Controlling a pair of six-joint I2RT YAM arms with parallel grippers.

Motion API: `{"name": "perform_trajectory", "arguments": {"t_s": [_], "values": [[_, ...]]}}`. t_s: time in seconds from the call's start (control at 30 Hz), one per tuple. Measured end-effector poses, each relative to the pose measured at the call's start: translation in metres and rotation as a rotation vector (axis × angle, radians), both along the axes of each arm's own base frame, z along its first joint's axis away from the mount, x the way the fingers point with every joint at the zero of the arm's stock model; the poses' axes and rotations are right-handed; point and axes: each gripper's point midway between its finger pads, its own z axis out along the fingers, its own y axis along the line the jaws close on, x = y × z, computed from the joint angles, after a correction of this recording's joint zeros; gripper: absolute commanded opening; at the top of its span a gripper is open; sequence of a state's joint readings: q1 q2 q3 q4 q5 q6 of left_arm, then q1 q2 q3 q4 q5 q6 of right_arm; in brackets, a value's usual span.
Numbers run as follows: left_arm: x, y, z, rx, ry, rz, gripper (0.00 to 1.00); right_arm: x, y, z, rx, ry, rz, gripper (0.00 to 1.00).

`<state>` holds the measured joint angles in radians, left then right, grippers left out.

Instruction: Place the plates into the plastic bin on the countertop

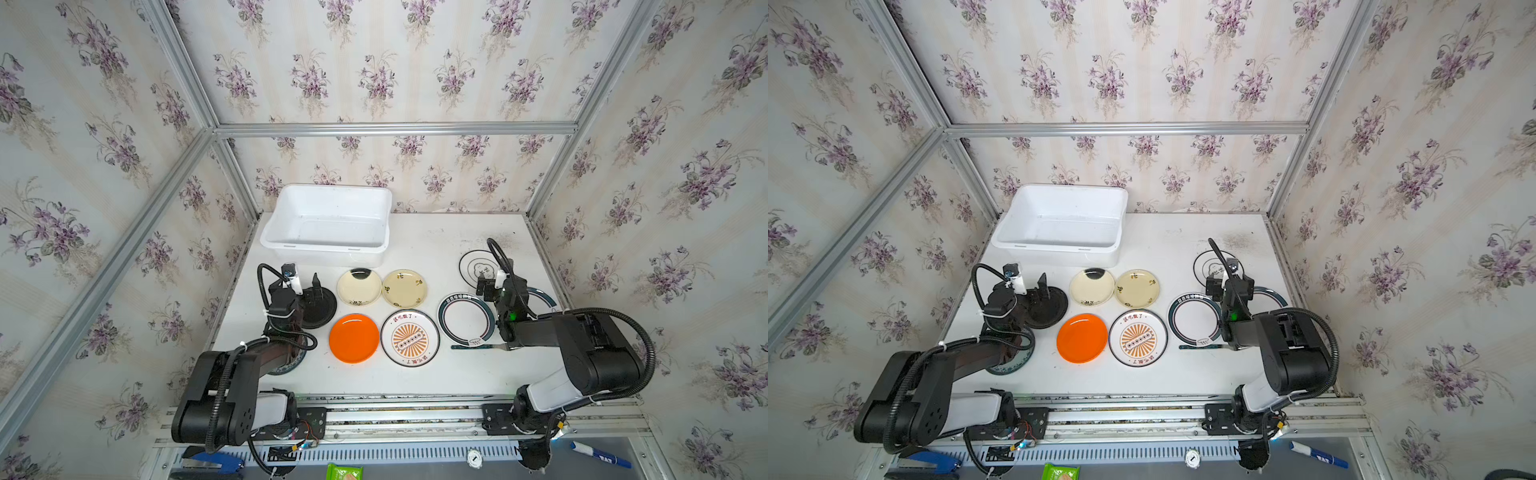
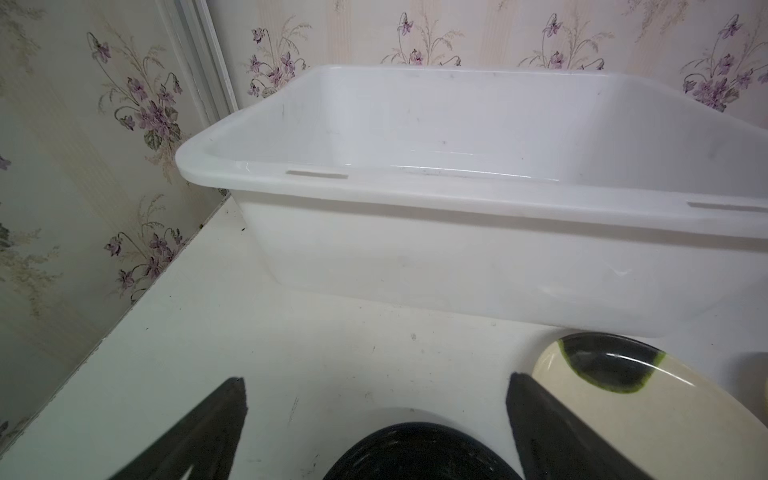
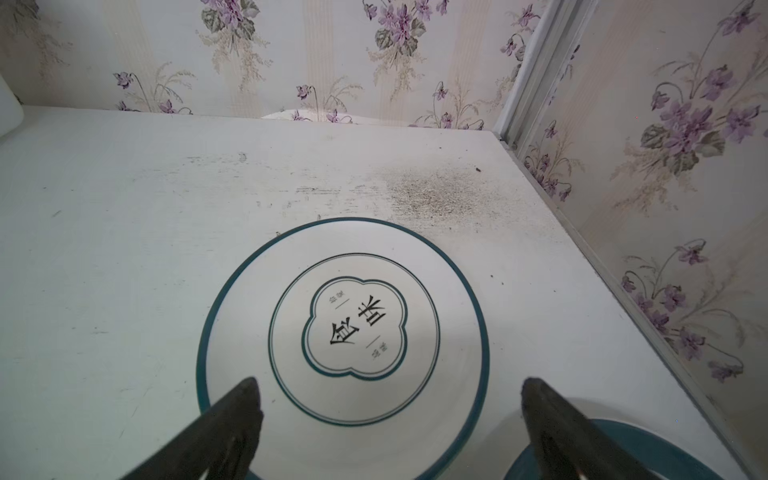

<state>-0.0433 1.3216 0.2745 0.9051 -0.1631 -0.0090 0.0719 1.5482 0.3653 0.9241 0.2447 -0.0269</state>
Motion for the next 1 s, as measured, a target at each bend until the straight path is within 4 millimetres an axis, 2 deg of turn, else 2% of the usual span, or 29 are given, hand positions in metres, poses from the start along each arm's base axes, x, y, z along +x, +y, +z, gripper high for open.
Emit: {"name": "perform_trajectory", "arguments": {"t_s": [1.0], "values": [[0.0, 0.0, 0.0, 0.0, 0.0, 0.0, 0.99, -0.0001, -0.0045, 0.0, 0.004, 0.0, -0.007, 1.0]]}}
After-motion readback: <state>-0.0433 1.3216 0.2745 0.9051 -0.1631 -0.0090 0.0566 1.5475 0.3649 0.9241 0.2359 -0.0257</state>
